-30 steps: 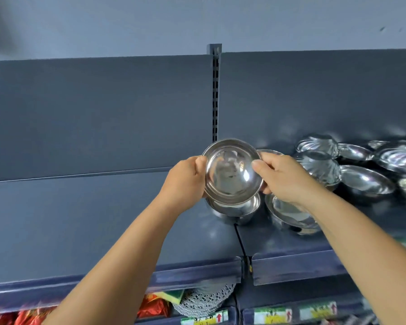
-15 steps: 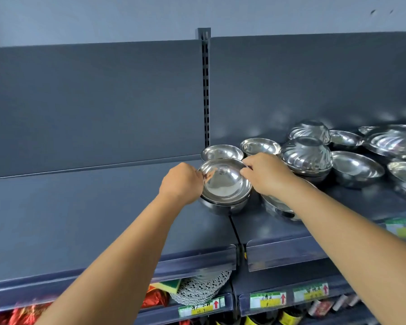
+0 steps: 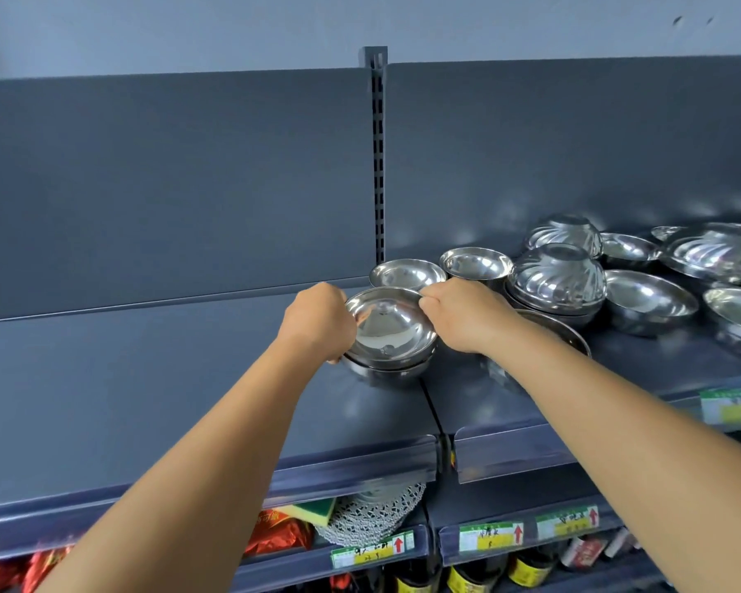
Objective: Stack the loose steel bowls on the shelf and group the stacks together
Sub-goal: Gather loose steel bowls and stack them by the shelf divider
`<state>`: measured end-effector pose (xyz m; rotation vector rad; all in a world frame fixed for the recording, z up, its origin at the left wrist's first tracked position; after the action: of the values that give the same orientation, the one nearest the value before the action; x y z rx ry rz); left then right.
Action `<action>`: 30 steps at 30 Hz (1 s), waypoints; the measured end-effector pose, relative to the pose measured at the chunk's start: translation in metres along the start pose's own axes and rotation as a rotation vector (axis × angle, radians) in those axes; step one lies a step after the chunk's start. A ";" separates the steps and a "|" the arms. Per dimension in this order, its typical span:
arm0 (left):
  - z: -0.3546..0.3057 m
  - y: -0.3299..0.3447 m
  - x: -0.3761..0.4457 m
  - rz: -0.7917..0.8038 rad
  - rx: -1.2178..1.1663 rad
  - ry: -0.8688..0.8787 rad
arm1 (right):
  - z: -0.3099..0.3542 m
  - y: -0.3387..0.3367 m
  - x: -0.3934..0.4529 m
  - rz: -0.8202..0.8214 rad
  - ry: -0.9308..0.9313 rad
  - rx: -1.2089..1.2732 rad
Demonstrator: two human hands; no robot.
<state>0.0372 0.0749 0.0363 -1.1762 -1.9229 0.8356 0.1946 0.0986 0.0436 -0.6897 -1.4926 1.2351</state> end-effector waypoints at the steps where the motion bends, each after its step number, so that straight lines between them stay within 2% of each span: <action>1: 0.001 -0.002 -0.001 -0.005 0.015 0.006 | 0.004 0.000 -0.001 -0.006 -0.011 -0.006; 5: 0.009 -0.007 -0.004 -0.030 0.055 0.021 | 0.012 0.004 -0.007 0.000 -0.031 0.016; 9: 0.000 -0.016 -0.012 -0.092 0.127 0.080 | 0.004 0.000 -0.014 -0.022 0.051 0.142; 12: -0.028 -0.022 -0.028 -0.144 0.159 0.231 | 0.001 -0.015 -0.026 -0.069 0.087 0.229; 16: -0.076 -0.019 -0.060 -0.195 0.146 0.469 | -0.010 -0.042 -0.048 -0.130 0.044 0.200; 21: -0.125 0.009 -0.099 -0.118 0.113 0.634 | -0.053 -0.061 -0.079 -0.177 0.098 0.172; 26: -0.141 0.053 -0.113 0.050 0.099 0.568 | -0.110 -0.049 -0.104 -0.134 0.238 0.215; 30: -0.137 0.076 -0.109 0.103 0.089 0.455 | -0.138 -0.029 -0.113 -0.055 0.313 0.344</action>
<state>0.2207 0.0248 0.0209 -1.2911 -1.4523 0.6311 0.3628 0.0367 0.0229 -0.5747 -1.0055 1.2385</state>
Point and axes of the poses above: each hand's wrist, its own x-axis towards the middle knuckle, its own y-axis out of the palm, z = x × y, the point moved 8 cm from there along x, towards the middle knuckle, and after that the axes turned 15 degrees about -z, right-handed, at the moved point
